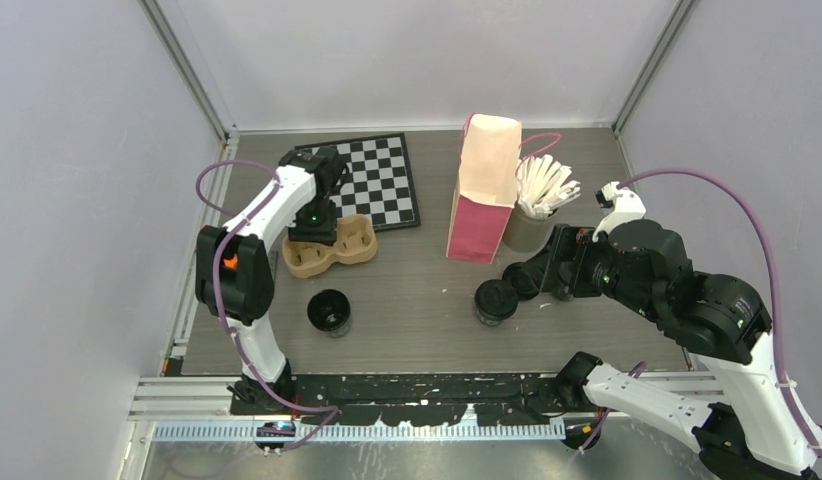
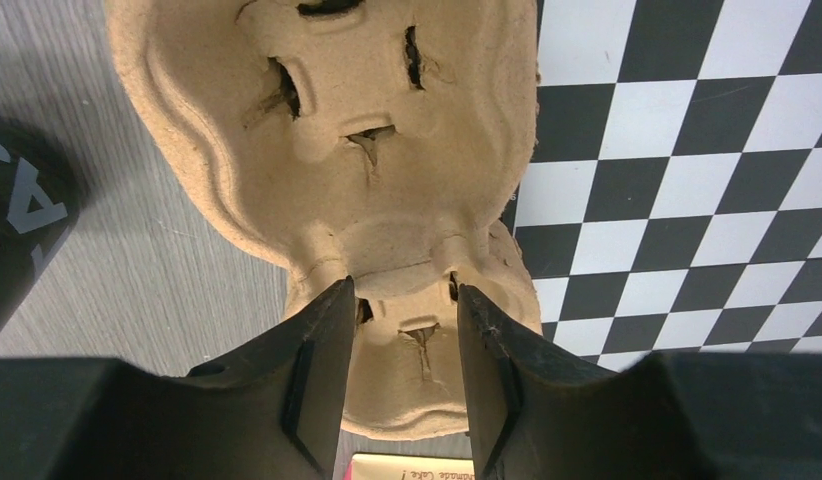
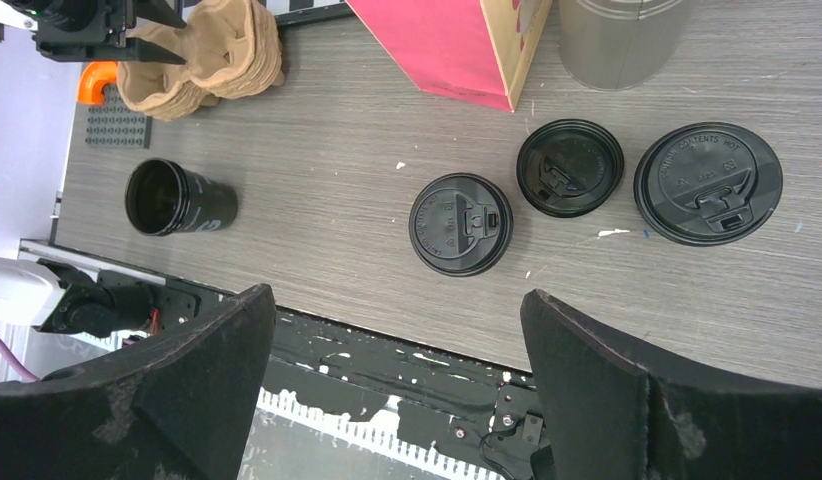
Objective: Pack the takeout coffee
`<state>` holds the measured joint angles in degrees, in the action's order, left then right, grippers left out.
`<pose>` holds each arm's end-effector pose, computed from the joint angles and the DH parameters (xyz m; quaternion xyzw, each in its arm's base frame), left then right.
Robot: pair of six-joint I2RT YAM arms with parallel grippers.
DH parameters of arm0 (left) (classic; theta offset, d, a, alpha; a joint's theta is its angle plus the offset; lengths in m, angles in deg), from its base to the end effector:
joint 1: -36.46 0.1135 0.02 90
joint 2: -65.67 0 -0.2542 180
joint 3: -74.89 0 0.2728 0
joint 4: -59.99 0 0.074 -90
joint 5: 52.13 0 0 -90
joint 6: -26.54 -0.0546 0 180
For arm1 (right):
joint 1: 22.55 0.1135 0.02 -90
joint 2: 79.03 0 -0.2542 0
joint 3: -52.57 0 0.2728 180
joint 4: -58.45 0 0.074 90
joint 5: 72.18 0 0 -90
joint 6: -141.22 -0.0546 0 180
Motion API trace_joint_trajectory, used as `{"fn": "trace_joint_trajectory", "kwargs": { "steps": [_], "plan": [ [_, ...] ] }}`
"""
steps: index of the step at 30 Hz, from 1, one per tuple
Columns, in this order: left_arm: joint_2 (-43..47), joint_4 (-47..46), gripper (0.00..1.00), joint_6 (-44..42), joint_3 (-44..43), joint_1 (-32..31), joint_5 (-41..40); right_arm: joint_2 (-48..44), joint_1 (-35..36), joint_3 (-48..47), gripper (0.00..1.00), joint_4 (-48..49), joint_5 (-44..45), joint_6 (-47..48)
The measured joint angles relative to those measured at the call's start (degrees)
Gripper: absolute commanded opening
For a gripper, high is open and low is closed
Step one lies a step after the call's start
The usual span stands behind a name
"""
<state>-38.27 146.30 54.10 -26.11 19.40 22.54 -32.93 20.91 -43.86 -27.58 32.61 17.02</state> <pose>0.3439 -0.0904 0.2196 -0.7625 0.6330 0.0455 0.1256 0.0973 0.0730 0.4327 -0.0127 0.8843 0.1945 0.4243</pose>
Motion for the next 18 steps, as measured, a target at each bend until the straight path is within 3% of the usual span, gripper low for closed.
{"fn": "trace_joint_trajectory", "kwargs": {
  "steps": [18],
  "plan": [
    [-1.01, 1.77, 0.42, 0.02, -0.02, 0.24, 0.17, -0.48, 0.00, 0.00, 0.96, -0.07, 1.11, 0.02]
  ]
}}
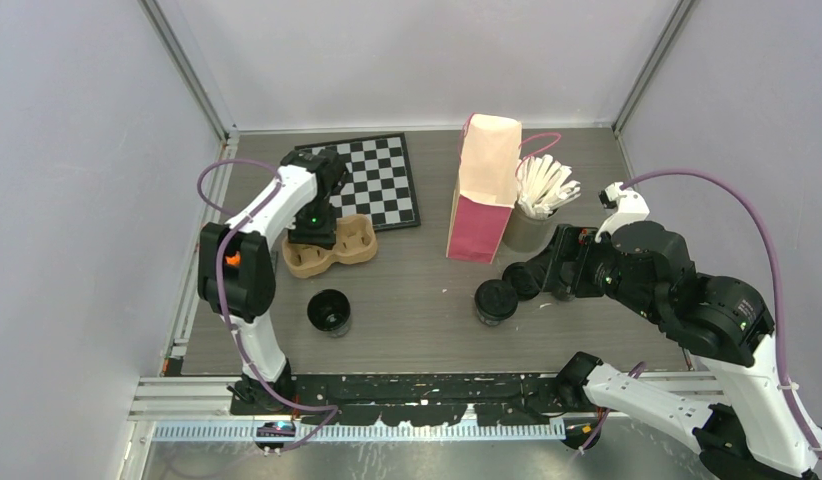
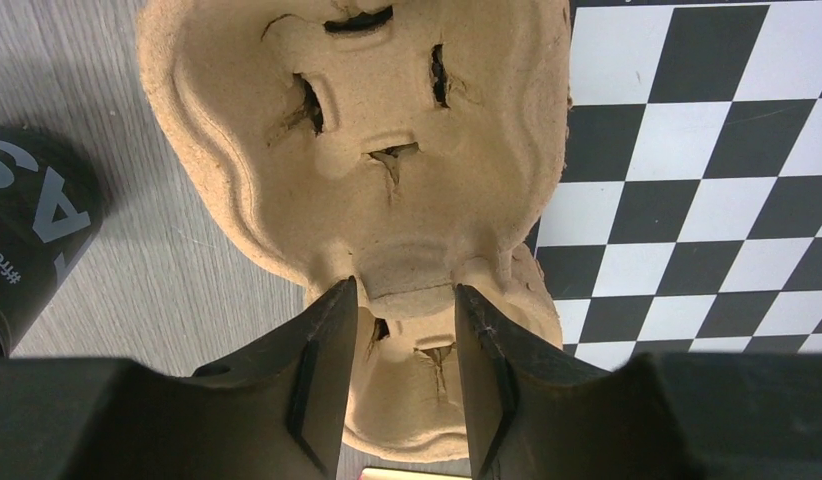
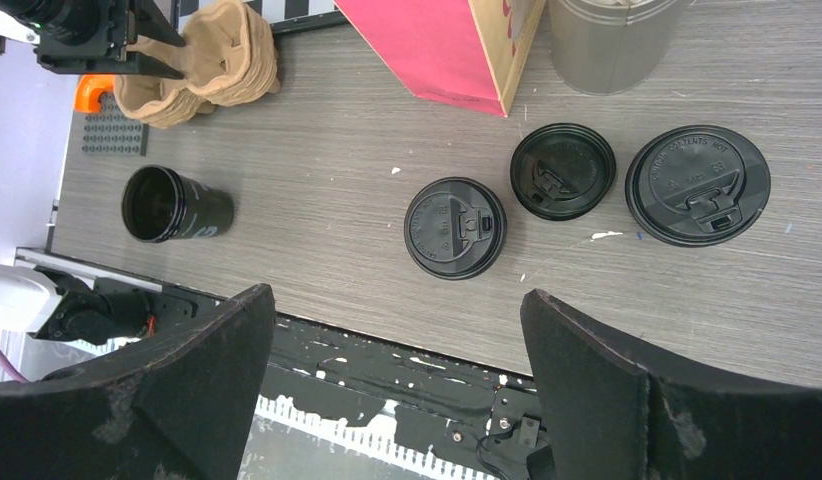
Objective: Pack the takeout coffee
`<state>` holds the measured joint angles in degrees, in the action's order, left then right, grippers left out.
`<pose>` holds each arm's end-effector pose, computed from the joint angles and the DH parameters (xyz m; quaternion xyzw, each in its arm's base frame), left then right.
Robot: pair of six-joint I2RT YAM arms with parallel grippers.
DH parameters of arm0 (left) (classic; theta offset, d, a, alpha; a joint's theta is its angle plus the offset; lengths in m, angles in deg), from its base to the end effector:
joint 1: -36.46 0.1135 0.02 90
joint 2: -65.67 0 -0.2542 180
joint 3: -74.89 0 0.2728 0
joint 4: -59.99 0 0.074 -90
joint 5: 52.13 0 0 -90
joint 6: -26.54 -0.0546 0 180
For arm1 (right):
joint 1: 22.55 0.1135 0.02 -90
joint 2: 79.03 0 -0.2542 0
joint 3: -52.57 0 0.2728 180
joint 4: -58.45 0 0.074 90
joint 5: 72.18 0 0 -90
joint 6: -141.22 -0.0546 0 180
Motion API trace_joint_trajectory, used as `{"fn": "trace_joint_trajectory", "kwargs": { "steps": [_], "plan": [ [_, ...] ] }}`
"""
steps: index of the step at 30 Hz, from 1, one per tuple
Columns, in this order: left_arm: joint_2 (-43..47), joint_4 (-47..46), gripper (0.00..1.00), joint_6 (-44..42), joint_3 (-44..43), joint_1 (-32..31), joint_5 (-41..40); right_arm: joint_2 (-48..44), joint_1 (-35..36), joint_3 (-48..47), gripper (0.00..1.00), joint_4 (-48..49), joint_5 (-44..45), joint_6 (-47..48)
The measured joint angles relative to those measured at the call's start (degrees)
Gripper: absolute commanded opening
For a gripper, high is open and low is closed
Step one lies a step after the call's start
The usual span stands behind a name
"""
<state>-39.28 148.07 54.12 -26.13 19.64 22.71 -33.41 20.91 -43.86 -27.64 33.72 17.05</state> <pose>0.3423 -0.0886 0.2138 -0.7620 0.6338 0.0671 0.1148 0.0958 0.0702 0.4335 -0.0079 0.8819 0.1896 0.4316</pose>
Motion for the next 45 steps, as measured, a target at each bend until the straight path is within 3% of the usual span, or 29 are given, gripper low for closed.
{"fn": "trace_joint_trajectory", "kwargs": {
  "steps": [10, 20, 30, 45],
  "plan": [
    [-1.64, 0.15, 0.39, -0.46, -0.83, 0.13, -0.04, 0.07, 0.00, -0.02, 0.96, 0.00, 0.46, 0.26],
    [-2.54, -0.04, 0.47, -2.51, -1.18, 0.13, 0.04, 0.42, 0.00, -0.02, 0.96, 0.00, 1.03, 1.33],
    [-2.67, -0.31, 0.35, -2.54, -1.18, 0.13, -0.02, 1.64, 0.00, -0.02, 0.96, 0.00, 1.42, 2.60],
    [-2.67, 3.80, 0.34, -3.04, -6.19, 0.13, -1.33, 1.64, 0.00, -0.02, 0.96, -0.02, 1.55, 2.60]
  ]
}}
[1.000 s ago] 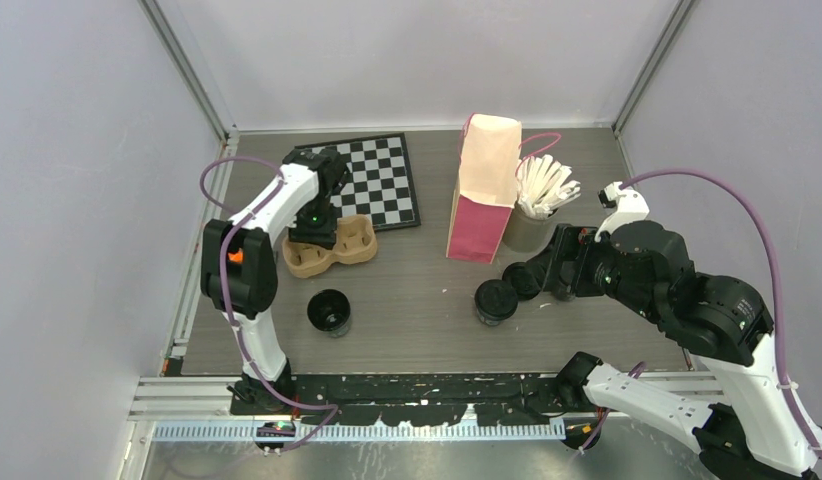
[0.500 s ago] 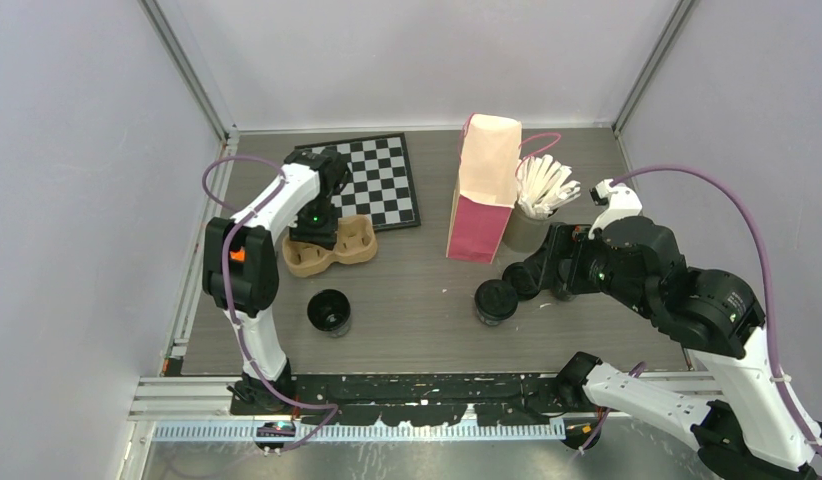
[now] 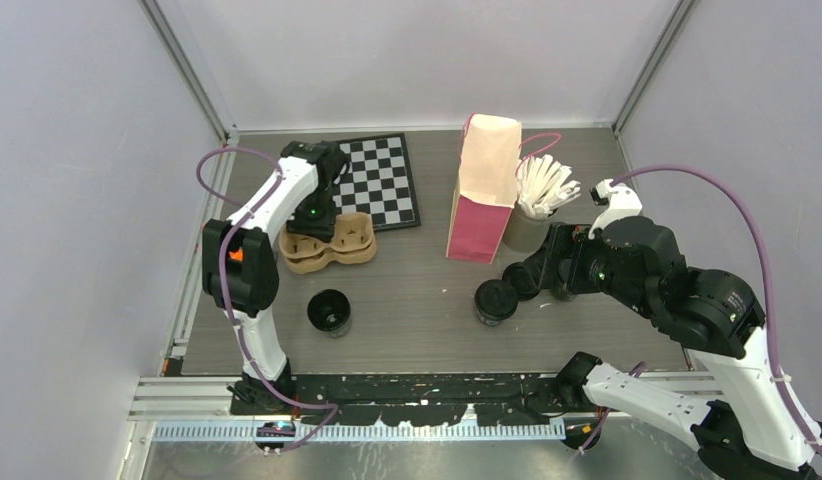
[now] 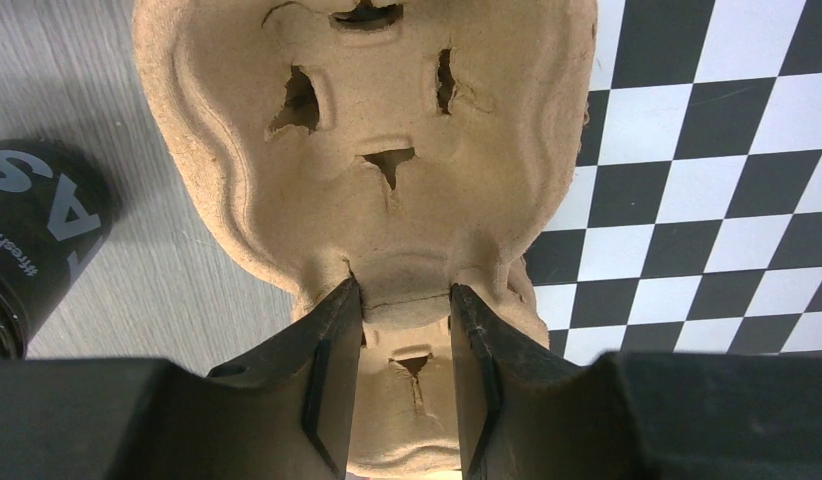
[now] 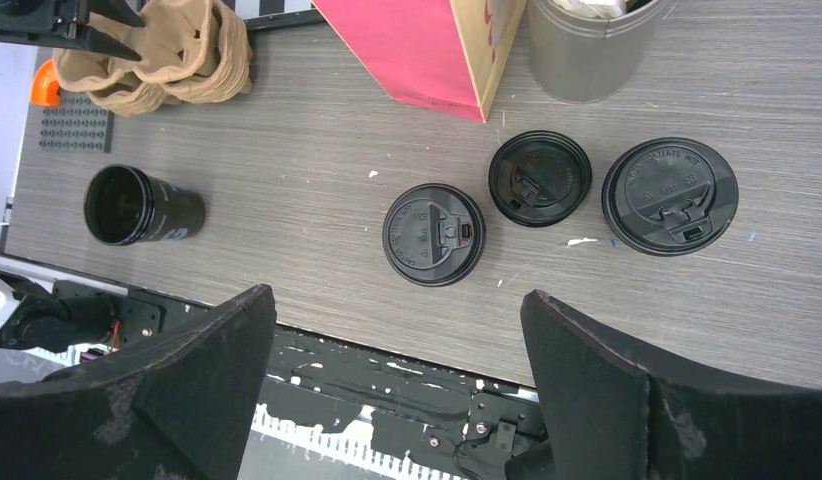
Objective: Pack the takeout coffee
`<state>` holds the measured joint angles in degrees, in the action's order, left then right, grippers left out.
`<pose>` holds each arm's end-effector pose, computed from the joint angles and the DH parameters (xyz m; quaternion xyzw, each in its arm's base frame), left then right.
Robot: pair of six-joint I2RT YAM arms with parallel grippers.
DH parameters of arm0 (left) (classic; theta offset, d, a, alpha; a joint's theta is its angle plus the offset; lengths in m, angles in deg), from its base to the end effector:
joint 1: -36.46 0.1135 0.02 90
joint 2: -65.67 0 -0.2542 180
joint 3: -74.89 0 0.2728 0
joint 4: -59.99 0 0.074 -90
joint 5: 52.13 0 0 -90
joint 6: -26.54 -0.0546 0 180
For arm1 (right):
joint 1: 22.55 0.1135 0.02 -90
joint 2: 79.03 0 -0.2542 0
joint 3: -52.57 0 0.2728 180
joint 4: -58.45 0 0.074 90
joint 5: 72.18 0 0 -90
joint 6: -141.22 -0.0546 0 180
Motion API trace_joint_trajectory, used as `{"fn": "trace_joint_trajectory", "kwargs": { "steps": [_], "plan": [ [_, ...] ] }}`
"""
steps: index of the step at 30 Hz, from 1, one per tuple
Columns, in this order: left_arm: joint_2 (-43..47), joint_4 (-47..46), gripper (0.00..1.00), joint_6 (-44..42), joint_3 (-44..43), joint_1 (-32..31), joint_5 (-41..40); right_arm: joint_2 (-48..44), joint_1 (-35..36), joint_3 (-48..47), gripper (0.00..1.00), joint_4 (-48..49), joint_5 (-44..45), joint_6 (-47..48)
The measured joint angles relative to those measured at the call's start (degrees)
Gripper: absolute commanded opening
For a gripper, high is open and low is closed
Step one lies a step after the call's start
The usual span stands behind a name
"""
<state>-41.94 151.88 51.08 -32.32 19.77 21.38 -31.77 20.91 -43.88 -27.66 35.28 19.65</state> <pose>0.3537 -0.0899 0.2276 -0.7440 0.6523 0.0772 0.1224 0.1031 0.0752 0.4309 -0.0241 0.8865 0.1612 0.4330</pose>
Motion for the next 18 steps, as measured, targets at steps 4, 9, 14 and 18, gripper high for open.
{"fn": "trace_joint_trajectory", "kwargs": {
  "steps": [4, 9, 14, 18],
  "plan": [
    [0.04, 1.07, 0.34, -0.96, -0.13, 0.00, -0.13, 0.00, 0.00, 0.00, 0.96, 0.02, -0.04, -0.04],
    [0.55, 3.56, 0.33, -4.72, -2.91, 0.00, -1.11, -0.02, 0.00, 0.00, 0.96, 0.02, -0.24, -0.31],
    [4.68, 4.87, 0.35, -12.37, -5.86, 0.00, -3.17, 0.15, 0.00, -0.31, 0.97, -0.20, 0.20, 0.37],
    [9.44, 4.20, 0.35, -18.91, -5.88, 0.00, -3.69, 1.36, -0.02, -2.67, 0.97, -0.81, 1.99, 2.16]
  ]
}}
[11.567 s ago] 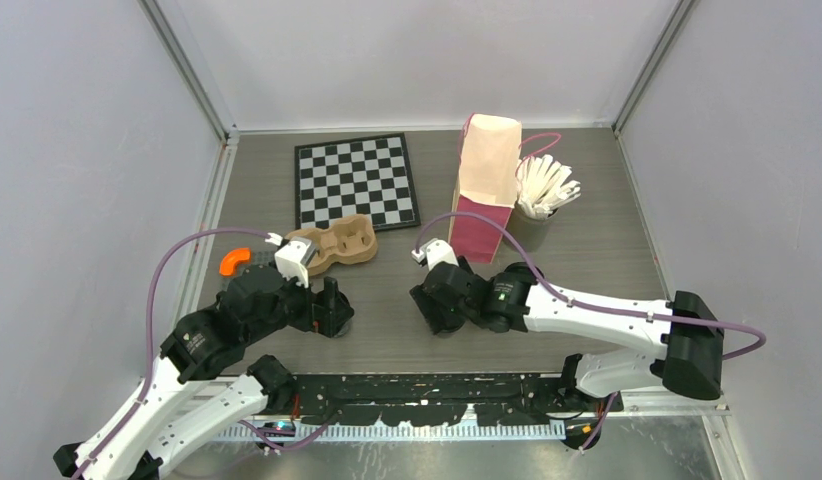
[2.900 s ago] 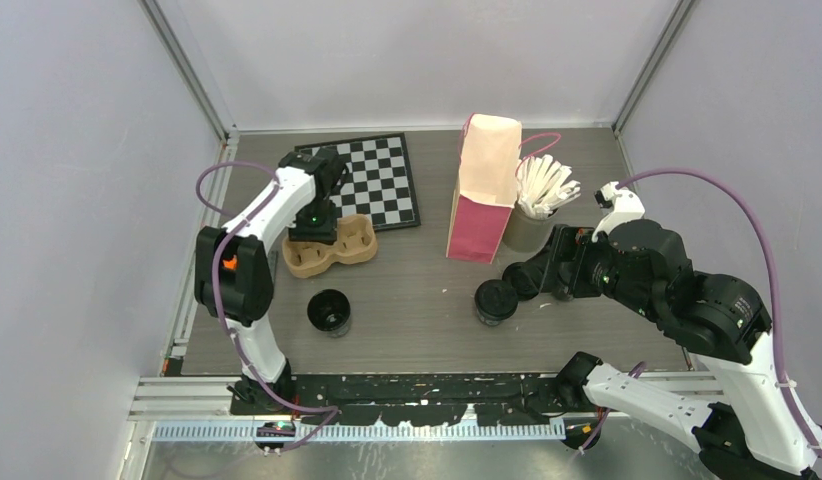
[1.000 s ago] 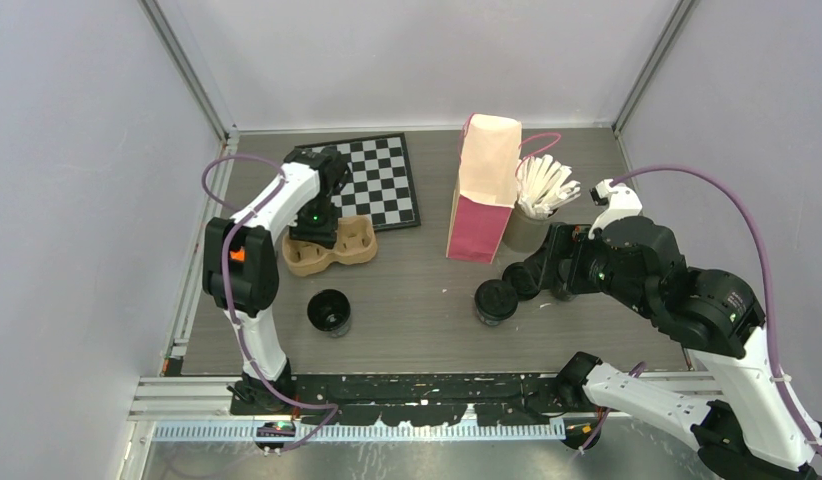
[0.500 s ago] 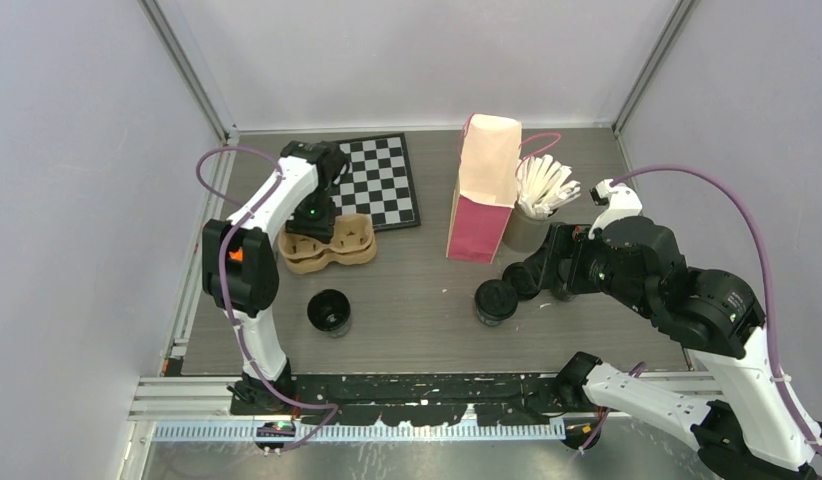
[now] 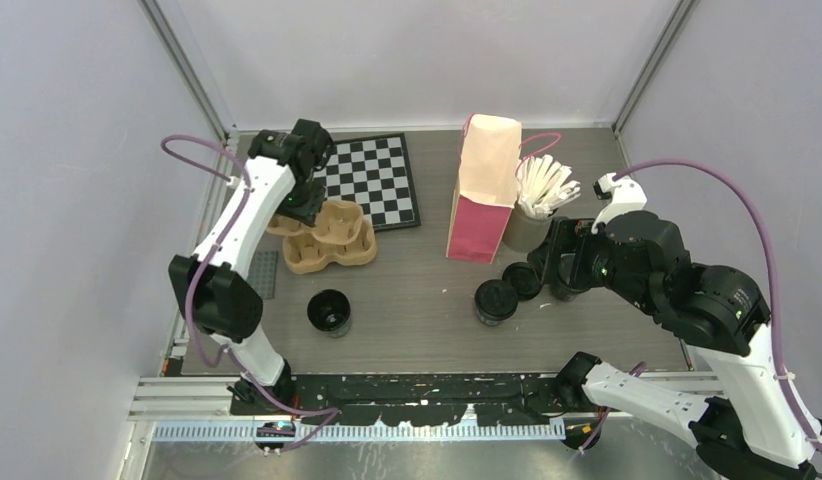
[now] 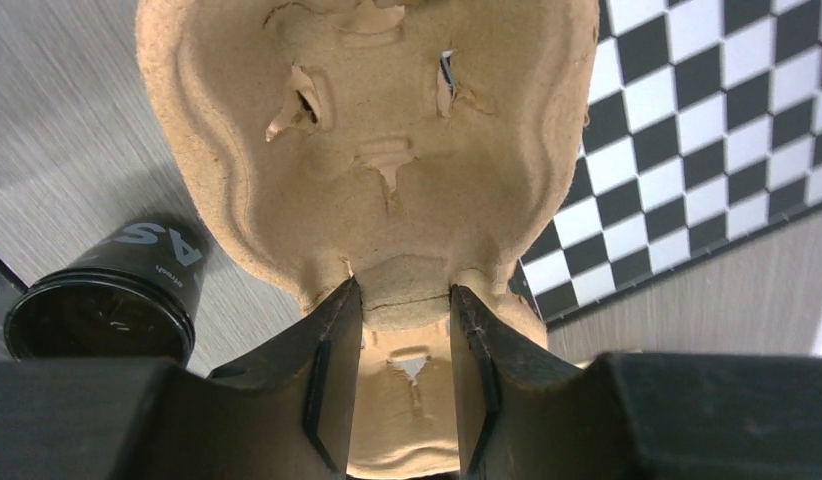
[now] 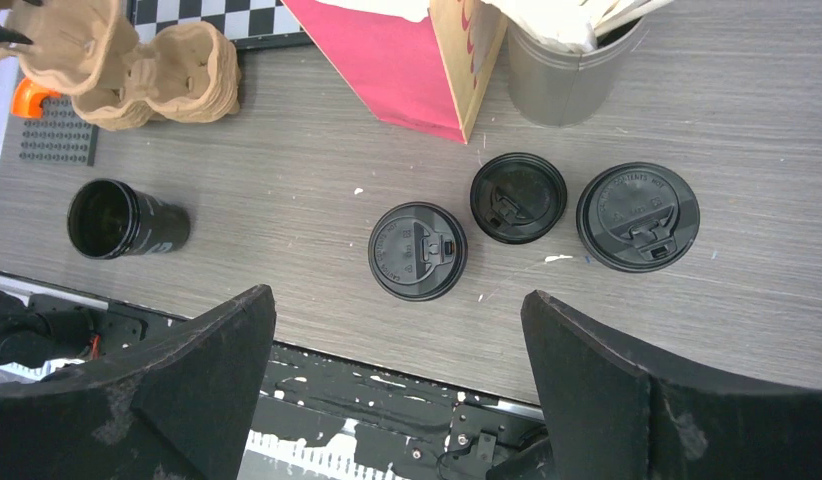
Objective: Pack the takeout coffee
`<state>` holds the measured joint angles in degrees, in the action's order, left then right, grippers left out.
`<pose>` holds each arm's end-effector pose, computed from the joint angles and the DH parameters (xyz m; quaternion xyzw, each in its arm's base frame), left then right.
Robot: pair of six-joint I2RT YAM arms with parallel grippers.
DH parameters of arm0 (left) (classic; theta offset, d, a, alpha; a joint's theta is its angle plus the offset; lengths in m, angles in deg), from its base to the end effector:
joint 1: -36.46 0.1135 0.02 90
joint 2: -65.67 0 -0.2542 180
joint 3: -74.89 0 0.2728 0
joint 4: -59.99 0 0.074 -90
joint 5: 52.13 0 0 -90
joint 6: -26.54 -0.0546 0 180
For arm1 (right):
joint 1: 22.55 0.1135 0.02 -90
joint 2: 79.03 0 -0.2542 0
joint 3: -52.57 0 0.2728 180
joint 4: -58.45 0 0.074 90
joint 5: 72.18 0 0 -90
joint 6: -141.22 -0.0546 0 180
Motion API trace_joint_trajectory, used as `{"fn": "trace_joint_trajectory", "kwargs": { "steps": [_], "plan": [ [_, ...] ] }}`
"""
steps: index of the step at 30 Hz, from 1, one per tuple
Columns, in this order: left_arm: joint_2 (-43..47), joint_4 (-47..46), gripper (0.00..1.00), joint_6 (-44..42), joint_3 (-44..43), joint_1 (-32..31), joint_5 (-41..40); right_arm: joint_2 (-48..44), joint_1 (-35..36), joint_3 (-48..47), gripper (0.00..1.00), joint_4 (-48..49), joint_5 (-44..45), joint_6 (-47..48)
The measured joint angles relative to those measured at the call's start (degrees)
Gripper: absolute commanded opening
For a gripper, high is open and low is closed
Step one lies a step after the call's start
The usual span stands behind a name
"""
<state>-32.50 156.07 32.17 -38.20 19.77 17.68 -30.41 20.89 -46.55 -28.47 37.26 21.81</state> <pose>0.3301 -0.0793 0.3116 -0.6344 0.7492 0.0343 0.1874 0.1043 0.0738 0.4402 -0.0319 0.8826 0.1425 0.4469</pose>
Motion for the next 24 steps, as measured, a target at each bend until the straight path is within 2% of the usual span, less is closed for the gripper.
{"fn": "trace_joint_trajectory", "kwargs": {
  "steps": [7, 15, 24],
  "plan": [
    [7.08, -4.46, 0.33, -11.45, -0.04, 0.00, 2.45, 0.66, 0.02, -0.55, 0.97, 1.27, -1.11, 0.39],
    [9.70, -12.20, 0.33, -23.91, -4.76, -1.57, 11.13, 1.38, 0.00, -0.33, 0.97, 3.10, -2.23, 0.22],
    [9.75, -19.37, 0.34, -35.10, -14.88, -9.66, 16.28, 6.36, 0.02, -7.21, 0.97, 2.10, -1.90, 1.33]
  ]
}}
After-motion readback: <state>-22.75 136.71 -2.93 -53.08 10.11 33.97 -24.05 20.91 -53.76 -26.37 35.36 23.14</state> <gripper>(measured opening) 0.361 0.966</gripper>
